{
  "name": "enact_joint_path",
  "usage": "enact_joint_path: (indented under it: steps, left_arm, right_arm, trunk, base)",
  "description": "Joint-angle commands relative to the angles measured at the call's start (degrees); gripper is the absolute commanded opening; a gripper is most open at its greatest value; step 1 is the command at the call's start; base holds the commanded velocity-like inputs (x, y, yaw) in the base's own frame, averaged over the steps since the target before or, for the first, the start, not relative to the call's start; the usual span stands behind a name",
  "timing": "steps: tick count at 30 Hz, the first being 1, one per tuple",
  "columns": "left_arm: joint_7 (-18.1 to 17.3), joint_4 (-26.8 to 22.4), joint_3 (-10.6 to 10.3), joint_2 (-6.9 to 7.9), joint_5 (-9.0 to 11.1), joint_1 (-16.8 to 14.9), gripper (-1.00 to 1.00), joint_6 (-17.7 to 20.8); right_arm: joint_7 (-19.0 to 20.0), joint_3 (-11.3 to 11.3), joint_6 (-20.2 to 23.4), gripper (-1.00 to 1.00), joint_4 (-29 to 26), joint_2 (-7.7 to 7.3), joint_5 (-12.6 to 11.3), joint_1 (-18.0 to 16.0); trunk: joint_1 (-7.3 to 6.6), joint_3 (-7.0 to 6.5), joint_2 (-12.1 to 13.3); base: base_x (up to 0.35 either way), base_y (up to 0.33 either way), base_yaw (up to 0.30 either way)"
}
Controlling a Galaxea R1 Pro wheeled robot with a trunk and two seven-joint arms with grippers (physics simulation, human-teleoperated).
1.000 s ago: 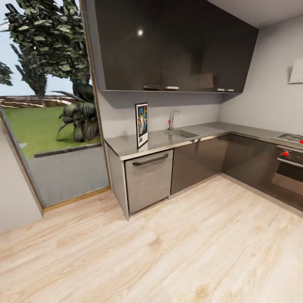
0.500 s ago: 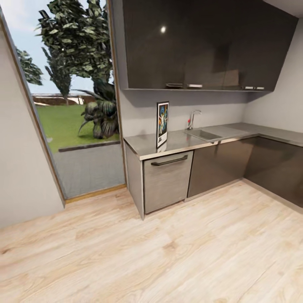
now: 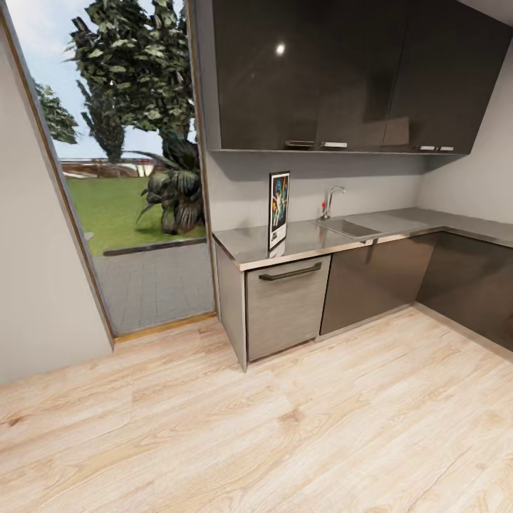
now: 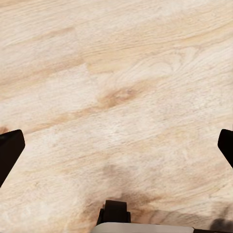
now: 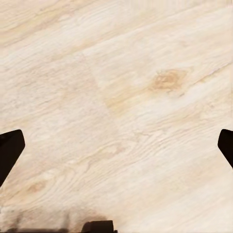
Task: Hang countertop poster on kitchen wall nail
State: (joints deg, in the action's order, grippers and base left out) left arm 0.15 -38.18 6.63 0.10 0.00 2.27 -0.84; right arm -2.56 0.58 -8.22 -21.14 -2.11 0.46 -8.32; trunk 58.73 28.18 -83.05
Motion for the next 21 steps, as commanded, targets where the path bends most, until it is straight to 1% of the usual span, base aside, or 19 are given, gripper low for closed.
enact_joint_path:
  steps: [1,2,3,4,5,6,8,9,10,11,12,13,14,15,17,19,20,21]
  left_arm:
    - [-0.11,-0.07,2.56,-0.01,-0.01,0.01,1.00,-0.12]
    - [-0.13,-0.09,2.92,-0.01,-0.02,0.01,1.00,-0.13]
    - [-0.14,-0.08,3.06,-0.01,-0.04,0.01,1.00,-0.13]
    - [-0.14,-0.06,3.22,-0.01,-0.02,0.01,1.00,-0.13]
    - [-0.15,-0.06,3.25,-0.01,-0.01,0.01,1.00,-0.15]
    - [-0.15,-0.06,3.29,-0.01,-0.02,0.01,1.00,-0.14]
    - [-0.15,-0.06,3.29,-0.01,-0.03,0.01,1.00,-0.14]
    - [-0.16,-0.06,3.33,-0.01,-0.03,0.01,1.00,-0.13]
    - [-0.16,-0.06,3.34,-0.01,-0.03,0.01,1.00,-0.13]
    - [-0.16,-0.06,3.36,-0.01,-0.01,0.01,1.00,-0.13]
    - [-0.15,-0.06,3.36,-0.01,-0.01,0.01,1.00,-0.13]
    - [-0.15,-0.07,3.37,-0.01,0.00,0.01,1.00,-0.13]
    - [-0.15,-0.07,3.37,-0.01,0.00,0.01,1.00,-0.13]
    - [-0.15,-0.10,3.38,-0.01,-0.01,0.01,1.00,-0.13]
    - [-0.15,-0.08,3.38,0.01,-0.01,0.01,1.00,-0.13]
    - [-0.15,-0.07,3.40,0.08,0.00,0.01,1.00,-0.13]
    - [-0.15,-0.06,3.43,0.12,0.00,0.01,1.00,-0.13]
    - [-0.15,-0.06,3.99,0.26,0.00,0.01,1.00,-0.13]
  right_arm:
    - [-2.00,0.19,-3.83,1.00,-9.60,2.61,0.11,-0.03]
    - [-3.77,0.34,-2.51,1.00,-14.41,3.56,0.09,-0.03]
    - [-4.70,0.84,-0.33,1.00,-18.14,4.44,0.08,-0.03]
    - [-5.89,4.46,8.15,1.00,-29.02,5.88,0.07,-0.03]
    - [-6.10,5.42,10.02,1.00,-31.34,6.02,0.07,-0.03]
    - [-6.81,7.19,13.69,1.00,-35.86,6.23,0.07,-0.06]
    - [-8.13,8.69,17.07,1.00,-40.26,6.41,0.05,-0.18]
    - [-10.08,10.14,20.06,1.00,-44.30,6.65,0.03,-0.43]
    - [-11.22,10.93,21.47,1.00,-46.09,6.85,0.02,-0.65]
    - [-13.80,12.85,24.45,1.00,-49.33,7.50,0.01,-1.61]
    - [-14.94,13.71,25.74,1.00,-50.62,7.81,0.00,-2.14]
    - [-17.51,15.57,28.73,1.00,-52.60,8.35,-0.06,-4.26]
    - [-18.76,16.36,30.13,1.00,-53.30,8.56,-0.17,-5.54]
    - [-20.97,17.59,32.46,1.00,-54.32,8.86,-0.39,-8.10]
    - [-22.79,18.42,34.11,1.00,-54.98,9.22,-0.54,-10.52]
    - [-25.93,19.29,35.88,1.00,-55.70,10.38,-0.70,-14.88]
    - [-26.70,19.41,36.13,1.00,-55.80,10.61,-0.72,-15.88]
    - [-28.87,19.65,36.62,1.00,-56.00,11.09,-0.76,-18.39]
  trunk:
    - [0.00,0.05,-0.02]
    - [0.00,0.05,-0.02]
    - [0.00,0.05,-0.02]
    - [0.00,0.05,-0.02]
    - [0.00,0.05,-0.02]
    - [0.00,0.05,-0.02]
    - [0.00,0.05,-0.02]
    - [0.00,0.05,-0.02]
    - [0.00,0.05,-0.02]
    - [0.00,0.05,-0.02]
    - [0.00,0.05,-0.02]
    - [0.00,0.05,-0.02]
    - [0.00,0.05,-0.02]
    - [0.00,0.05,-0.02]
    - [0.00,0.05,-0.02]
    - [0.00,0.05,-0.02]
    - [0.00,0.05,-0.02]
    - [0.00,0.05,-0.02]
  base:
    - [0.000,0.000,0.000]
    - [0.000,0.000,0.000]
    - [0.000,0.000,0.000]
    - [0.000,0.000,0.000]
    - [0.000,0.000,0.000]
    - [0.000,0.000,0.000]
    - [0.000,0.000,0.000]
    - [0.000,0.000,0.000]
    - [0.000,0.000,0.000]
    - [0.000,0.000,0.000]
    - [0.000,0.000,0.000]
    - [0.000,0.000,0.000]
    - [0.000,0.000,0.000]
    - [0.000,0.000,0.000]
    - [0.012,0.000,0.000]
    - [0.104,0.000,0.000]
    - [0.173,0.000,0.000]
    - [0.252,0.000,0.000]
